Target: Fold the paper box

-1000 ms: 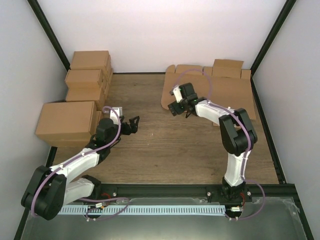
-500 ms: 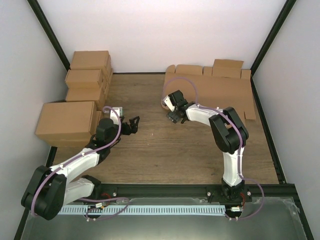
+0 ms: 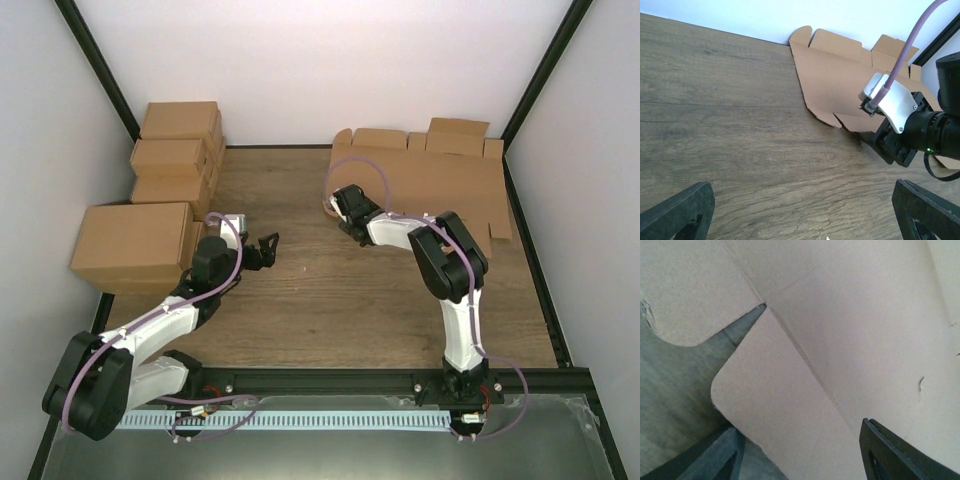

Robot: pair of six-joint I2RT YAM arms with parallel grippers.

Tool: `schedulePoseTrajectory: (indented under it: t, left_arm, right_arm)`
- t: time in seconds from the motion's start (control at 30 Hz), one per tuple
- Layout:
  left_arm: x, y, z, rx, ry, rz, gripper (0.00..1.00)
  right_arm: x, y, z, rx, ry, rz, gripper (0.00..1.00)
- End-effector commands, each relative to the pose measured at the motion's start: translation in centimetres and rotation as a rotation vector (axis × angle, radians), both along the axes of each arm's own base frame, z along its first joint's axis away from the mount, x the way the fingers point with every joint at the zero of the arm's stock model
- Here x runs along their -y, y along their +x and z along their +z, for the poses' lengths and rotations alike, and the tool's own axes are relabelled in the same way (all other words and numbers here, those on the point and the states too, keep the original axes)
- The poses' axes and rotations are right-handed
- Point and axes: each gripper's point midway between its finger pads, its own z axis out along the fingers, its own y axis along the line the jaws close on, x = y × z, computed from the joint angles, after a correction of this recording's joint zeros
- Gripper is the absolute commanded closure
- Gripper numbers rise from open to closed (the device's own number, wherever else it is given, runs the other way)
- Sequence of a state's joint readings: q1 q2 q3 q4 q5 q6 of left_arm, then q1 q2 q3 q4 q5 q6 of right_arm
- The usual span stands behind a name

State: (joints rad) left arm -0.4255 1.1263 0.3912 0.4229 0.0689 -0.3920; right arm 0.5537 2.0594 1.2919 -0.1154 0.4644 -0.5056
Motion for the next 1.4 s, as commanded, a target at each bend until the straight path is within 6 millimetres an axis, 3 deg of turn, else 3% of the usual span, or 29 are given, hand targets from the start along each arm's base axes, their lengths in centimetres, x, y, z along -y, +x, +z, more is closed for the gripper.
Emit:
schedulePoseTrajectory:
  t: [0.0, 0.17, 0.27, 0.63, 0.73, 0.83, 0.97, 1.1, 1.37]
  left_arm:
    - [0.4, 0.4, 1.7, 0.039, -0.012, -0.007, 0.0]
    - [0.4, 0.5, 1.5, 0.034, -0.01, -0.008, 0.0]
    - [0.4, 0.6, 1.4, 0.031, -0.005, -0.005, 0.0]
    - [0.6, 0.6, 1.4, 0.028, -0.012, -0.016, 0.0]
    - [0.7, 0.7, 1.3, 0.023, -0.013, -0.018, 0.0]
    - [0.7, 0.6, 1.4, 0.027, -0.015, -0.016, 0.0]
    - [0.3, 0.5, 1.6, 0.029, -0.013, 0.0, 0.0]
    - [-0.9, 0.4, 1.5, 0.022, -0.008, 0.064, 0.0]
    - [-4.2, -2.0, 2.6, -0.078, -0.055, 0.215, 0.0]
  right_arm:
    - [0.9, 0.6, -1.8, 0.046, -0.095, -0.024, 0.42]
    - [0.1, 2.1, -0.5, 0.114, -0.086, -0.006, 0.87]
    - [-0.2, 2.7, 1.9, 0.182, -0.066, 0.0, 0.99]
    - [-0.1, -0.5, 16.8, 0.408, 0.229, -0.017, 0.99]
    - [-1.7, -2.5, 20.4, 0.44, 0.338, 0.021, 0.99]
    - [-4.1, -4.7, 22.6, 0.409, 0.462, 0.102, 0.99]
    - [-8.1, -8.2, 22.7, 0.273, 0.59, 0.198, 0.99]
    - [-10.9, -13.5, 20.5, 0.206, 0.615, 0.269, 0.99]
    - [-11.5, -23.6, 14.8, -0.079, 0.66, 0.367, 0.99]
